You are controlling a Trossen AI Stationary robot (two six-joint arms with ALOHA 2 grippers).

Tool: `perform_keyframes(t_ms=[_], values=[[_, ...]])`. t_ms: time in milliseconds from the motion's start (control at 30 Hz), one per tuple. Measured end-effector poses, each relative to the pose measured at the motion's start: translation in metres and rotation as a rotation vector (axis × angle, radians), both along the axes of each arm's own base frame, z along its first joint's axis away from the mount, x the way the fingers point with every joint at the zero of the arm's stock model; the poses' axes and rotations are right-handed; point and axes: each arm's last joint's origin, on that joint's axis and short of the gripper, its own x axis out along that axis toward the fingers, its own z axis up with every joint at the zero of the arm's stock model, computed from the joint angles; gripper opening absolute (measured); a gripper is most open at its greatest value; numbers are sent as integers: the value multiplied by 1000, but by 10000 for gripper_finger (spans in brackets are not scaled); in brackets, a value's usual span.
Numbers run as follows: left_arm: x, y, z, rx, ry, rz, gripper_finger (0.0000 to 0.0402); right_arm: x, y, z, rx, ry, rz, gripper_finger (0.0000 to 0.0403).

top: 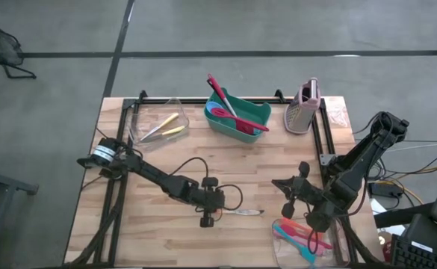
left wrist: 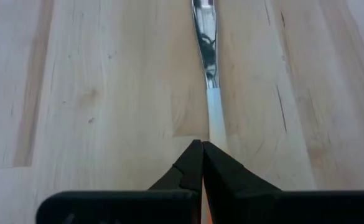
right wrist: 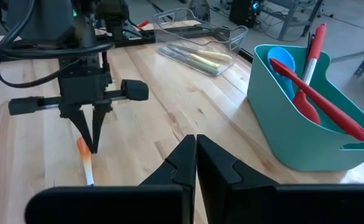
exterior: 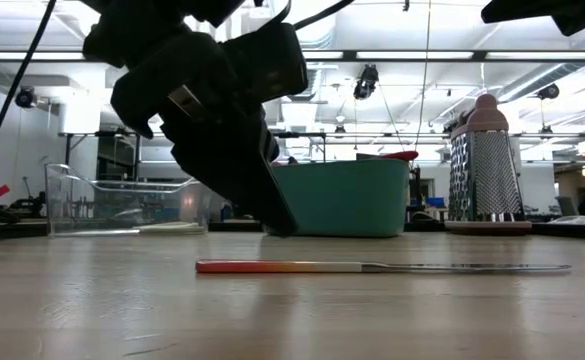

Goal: Pick & Place Kitchen Items
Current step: Put the orange table knife into the top transparent bin

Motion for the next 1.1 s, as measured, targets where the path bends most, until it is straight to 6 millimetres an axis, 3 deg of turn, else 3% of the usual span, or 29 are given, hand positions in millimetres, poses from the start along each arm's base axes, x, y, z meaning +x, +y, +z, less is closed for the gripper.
perform_keyframes(t_ms=[1100], values=[[6, -2, 7, -32, -87, -1, 10, 0, 0, -2, 0, -2, 0, 8]])
